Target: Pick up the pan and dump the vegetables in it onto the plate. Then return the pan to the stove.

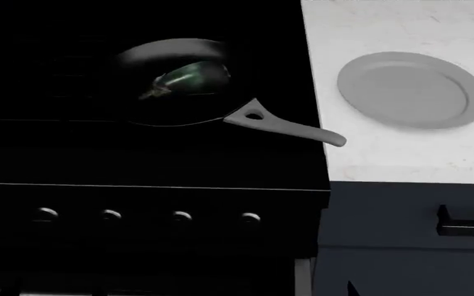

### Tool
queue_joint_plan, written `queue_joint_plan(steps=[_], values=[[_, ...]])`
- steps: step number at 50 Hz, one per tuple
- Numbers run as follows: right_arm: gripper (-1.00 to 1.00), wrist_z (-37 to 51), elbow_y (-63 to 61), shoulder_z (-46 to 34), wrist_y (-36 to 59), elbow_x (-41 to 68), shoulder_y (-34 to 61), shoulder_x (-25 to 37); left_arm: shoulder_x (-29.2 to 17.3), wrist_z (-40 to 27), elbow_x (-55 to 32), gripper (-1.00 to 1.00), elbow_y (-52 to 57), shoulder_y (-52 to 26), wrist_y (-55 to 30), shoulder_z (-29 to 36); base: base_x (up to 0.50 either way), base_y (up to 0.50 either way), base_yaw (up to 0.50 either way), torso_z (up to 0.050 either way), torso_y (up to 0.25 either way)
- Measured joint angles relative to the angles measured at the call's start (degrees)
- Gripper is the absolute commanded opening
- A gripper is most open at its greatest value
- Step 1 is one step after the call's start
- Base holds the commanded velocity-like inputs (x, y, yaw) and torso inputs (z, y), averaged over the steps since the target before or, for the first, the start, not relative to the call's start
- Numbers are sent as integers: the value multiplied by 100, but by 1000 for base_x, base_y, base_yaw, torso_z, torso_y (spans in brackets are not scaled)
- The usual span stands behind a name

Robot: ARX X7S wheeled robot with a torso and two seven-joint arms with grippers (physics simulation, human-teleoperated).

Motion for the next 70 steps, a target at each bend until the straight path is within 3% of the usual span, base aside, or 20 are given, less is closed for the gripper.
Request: queue_joint_plan(steps=[11,27,36,46,57,70], values=[[100,18,-983,-226,604,-68,-161,142,-180,-68,53,100,987,252,-453,123,0,0,0,44,76],[100,-69,-3374,-118,2680,23,-68,629,-715,175,-234,100,3547,62,-2716,-11,0,0,0,47,84],[100,-231,-4336,-8,4172,173,568,946,-987,314,-543,100,4612,-518,-4147,-268,0,0,0,47,85],[100,-366,-5187,-62,6255,513,1973,1398,-1231,432,-890,100,5245,-1383,-5543,-485,0,0,0,47,85],[100,1666,-5348,406,7937,3928,3885,2268,-1985,-1045,-3394,100,5598,-2707,-6858,-1018,0,0,0,47,85],[100,4620,-4506,113,8394,7970,6111,3165,-2282,-2346,-5596,100,5610,-4108,-8027,-1569,197,0,0,47,85]])
